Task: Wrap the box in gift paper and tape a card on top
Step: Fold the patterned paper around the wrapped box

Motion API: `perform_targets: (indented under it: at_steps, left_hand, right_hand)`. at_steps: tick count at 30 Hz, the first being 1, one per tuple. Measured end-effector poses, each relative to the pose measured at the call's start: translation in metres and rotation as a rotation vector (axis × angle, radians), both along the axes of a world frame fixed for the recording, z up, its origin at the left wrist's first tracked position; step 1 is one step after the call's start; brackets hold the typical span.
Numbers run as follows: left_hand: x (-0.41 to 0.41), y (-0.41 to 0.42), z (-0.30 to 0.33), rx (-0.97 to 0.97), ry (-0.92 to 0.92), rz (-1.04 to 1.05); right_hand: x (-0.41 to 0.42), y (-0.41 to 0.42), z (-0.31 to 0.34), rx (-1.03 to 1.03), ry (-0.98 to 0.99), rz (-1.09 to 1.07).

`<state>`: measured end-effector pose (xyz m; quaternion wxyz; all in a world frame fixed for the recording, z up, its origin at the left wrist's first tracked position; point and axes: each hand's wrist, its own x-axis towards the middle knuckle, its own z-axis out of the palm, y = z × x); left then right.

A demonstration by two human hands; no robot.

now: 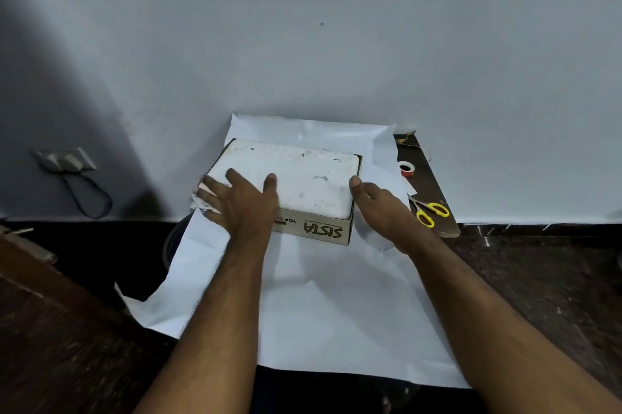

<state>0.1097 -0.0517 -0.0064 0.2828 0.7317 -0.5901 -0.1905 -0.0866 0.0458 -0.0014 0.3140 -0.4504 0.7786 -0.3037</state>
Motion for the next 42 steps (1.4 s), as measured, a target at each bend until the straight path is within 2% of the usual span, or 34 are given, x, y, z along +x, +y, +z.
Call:
perform_targets:
  at_steps: [3, 6, 11, 15, 27, 42]
  left_hand:
    - [0.011, -0.007, 0.000, 0.047, 0.193, 0.091]
    - [0.021, -0.014, -0.003, 0.003, 0.356, 0.155]
    - [0.021, -0.007, 0.000, 0.057, 0.326, 0.210]
    - [0.016, 0.005, 0.008, 0.080, 0.311, 0.170]
    - [0.012, 0.016, 0.016, 0.131, 0.253, 0.142]
    - [0.013, 0.017, 0.017, 0.168, 0.275, 0.139]
  right_hand:
    - [0.007, 0.000, -0.001, -0.021, -0.108, 0.019]
    - [0.012, 0.001, -0.007, -0.024, -0.178, 0.024]
    - [0.001, 0.000, -0.005, -0.024, -0.320, -0.079]
    - [-0.011, 0.002, -0.001, -0.039, -0.388, -0.179]
    - [-0.017, 0.007, -0.006, -0.059, -0.143, -0.180]
    - [-0.017, 0.007, -0.005, -0.100, -0.143, -0.204]
